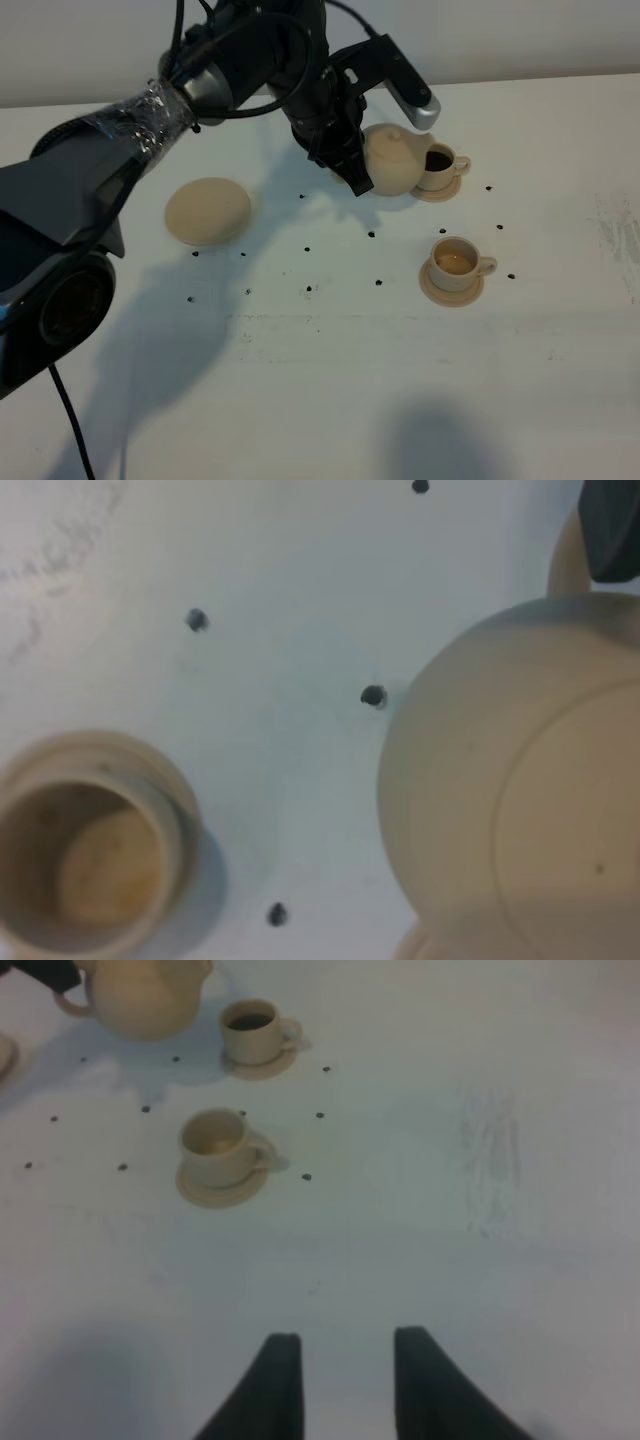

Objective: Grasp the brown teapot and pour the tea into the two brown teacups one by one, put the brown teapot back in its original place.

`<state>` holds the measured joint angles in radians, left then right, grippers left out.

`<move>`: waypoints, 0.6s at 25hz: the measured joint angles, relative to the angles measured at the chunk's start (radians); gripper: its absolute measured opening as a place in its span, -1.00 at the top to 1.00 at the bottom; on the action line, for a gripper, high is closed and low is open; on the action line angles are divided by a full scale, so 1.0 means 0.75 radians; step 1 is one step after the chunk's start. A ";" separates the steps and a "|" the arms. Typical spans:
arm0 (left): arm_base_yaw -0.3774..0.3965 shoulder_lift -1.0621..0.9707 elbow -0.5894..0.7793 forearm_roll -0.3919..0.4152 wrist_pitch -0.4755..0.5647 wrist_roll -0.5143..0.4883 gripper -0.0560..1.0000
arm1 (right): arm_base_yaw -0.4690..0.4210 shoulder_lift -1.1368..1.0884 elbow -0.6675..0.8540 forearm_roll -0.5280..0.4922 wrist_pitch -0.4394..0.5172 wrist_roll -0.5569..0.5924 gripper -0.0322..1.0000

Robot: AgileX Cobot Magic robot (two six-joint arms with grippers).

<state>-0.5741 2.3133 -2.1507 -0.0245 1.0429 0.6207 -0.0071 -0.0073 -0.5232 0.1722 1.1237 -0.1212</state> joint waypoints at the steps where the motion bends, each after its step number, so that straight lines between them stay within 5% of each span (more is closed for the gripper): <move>1: -0.010 -0.010 0.000 -0.001 0.010 0.028 0.72 | 0.000 0.000 0.000 0.000 0.000 0.000 0.51; 15: -0.073 -0.032 0.000 -0.007 0.042 0.124 0.72 | 0.000 0.000 0.000 0.000 0.000 0.000 0.51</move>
<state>-0.6288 2.2896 -2.1507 -0.0296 1.0743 0.7138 -0.0071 -0.0073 -0.5232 0.1722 1.1237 -0.1209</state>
